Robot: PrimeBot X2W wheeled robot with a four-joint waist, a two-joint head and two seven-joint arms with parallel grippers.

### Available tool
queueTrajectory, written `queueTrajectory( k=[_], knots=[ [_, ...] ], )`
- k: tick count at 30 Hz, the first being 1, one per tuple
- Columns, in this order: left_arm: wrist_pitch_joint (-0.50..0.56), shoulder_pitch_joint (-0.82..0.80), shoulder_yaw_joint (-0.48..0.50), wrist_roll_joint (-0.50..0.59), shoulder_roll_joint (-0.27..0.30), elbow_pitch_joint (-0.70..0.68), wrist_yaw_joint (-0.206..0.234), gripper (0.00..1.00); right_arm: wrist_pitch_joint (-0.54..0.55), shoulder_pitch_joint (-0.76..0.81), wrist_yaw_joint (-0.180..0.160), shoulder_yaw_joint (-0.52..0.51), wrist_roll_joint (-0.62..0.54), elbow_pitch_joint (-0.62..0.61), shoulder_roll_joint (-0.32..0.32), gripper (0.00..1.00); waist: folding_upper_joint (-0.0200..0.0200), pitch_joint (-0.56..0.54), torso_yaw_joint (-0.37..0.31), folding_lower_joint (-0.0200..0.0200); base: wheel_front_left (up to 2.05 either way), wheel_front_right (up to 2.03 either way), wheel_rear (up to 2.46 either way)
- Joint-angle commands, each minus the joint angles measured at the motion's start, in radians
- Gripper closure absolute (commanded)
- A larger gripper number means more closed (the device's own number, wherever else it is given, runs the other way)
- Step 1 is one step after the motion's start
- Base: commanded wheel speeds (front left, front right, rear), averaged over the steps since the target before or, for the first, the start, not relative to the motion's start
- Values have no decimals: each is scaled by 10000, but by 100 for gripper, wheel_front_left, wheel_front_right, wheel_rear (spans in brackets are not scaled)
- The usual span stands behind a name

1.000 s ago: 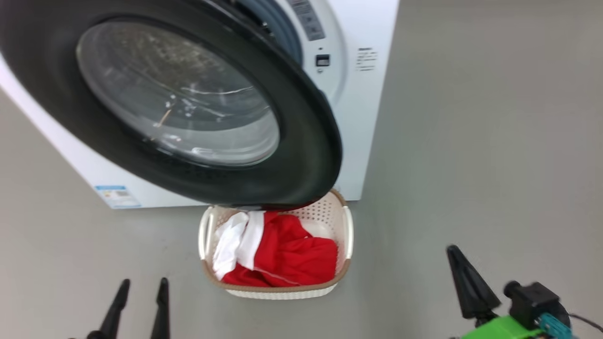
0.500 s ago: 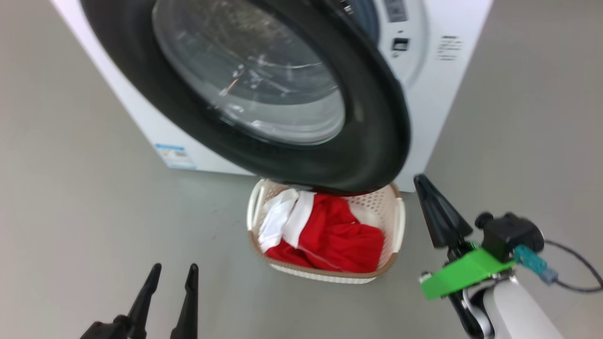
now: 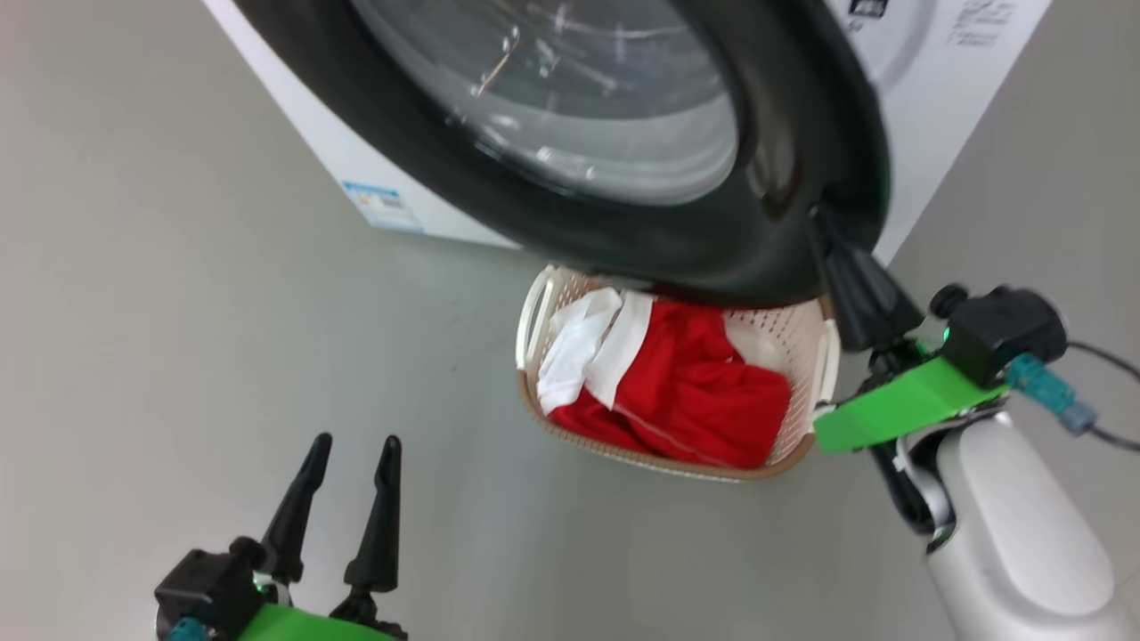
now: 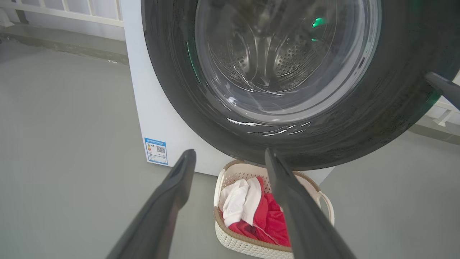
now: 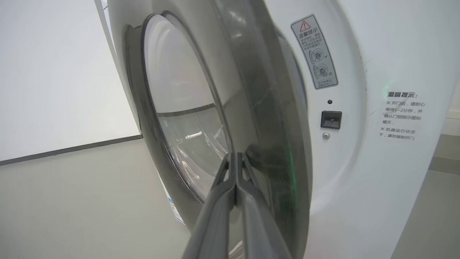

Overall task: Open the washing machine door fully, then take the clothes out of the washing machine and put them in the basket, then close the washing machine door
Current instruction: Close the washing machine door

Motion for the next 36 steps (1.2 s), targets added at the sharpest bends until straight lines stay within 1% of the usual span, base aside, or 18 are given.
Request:
queueTrajectory(
  k=[1, 17, 26, 31, 36],
  knots=[
    [-122, -255, 291, -110, 86, -267, -56, 0, -63, -324, 17, 81, -101, -239, 35, 100, -1, 423, 234, 0, 0, 0, 0],
    [-122, -1228, -373, -492, 86, -534, -56, 0, -63, -2305, 17, -815, -283, -290, -411, 100, -1, 1918, 540, 0, 0, 0, 0],
    [-122, -1414, -514, -632, 86, -575, -56, 0, -63, -3037, 17, -1337, -338, -270, -476, 100, -1, 2227, 698, 0, 0, 0, 0],
    [-122, -1473, -518, -656, 86, -590, -56, 0, -63, -3309, 17, -1586, -281, -272, -357, 100, -1, 2338, 715, 0, 0, 0, 0],
    [-122, -1525, -523, -665, 86, -601, -56, 0, -63, -3451, 17, -1579, -223, -275, -235, 100, -1, 2390, 675, 0, 0, 0, 0]
  ],
)
